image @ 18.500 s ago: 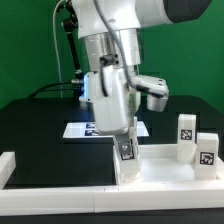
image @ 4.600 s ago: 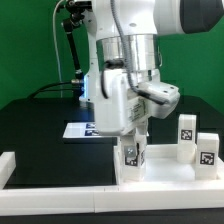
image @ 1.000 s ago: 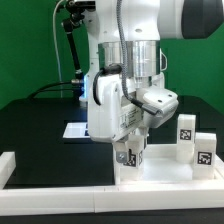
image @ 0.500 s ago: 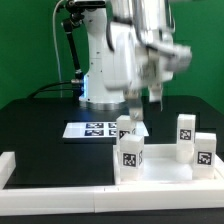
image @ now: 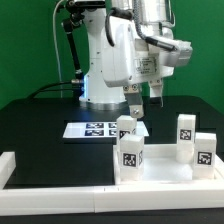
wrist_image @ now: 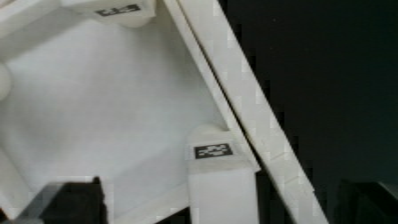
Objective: Assemble square table
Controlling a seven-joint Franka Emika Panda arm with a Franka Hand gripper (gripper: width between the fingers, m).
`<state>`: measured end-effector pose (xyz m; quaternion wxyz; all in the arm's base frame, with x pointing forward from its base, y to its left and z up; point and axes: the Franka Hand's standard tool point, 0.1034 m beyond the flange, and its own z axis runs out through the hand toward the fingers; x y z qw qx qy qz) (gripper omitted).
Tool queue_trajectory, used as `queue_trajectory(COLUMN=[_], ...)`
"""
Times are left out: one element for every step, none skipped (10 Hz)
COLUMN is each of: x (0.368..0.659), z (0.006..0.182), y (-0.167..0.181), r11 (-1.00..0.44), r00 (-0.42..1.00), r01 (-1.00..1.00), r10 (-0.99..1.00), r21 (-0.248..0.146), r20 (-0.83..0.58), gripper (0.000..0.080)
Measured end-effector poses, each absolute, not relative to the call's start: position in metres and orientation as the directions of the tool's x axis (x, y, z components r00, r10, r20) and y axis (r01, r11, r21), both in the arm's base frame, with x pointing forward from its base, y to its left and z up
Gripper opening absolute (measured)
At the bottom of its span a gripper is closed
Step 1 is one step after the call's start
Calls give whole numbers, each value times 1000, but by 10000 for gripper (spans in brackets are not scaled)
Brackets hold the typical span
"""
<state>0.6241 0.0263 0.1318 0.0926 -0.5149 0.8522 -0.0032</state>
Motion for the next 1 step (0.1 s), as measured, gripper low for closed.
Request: queue_trajectory(x=[624], z=[132], y=[26], r11=[470], r00=[-453], r01=[-877], r10=[-878], r21=[-101], r20=[-154], gripper=[649])
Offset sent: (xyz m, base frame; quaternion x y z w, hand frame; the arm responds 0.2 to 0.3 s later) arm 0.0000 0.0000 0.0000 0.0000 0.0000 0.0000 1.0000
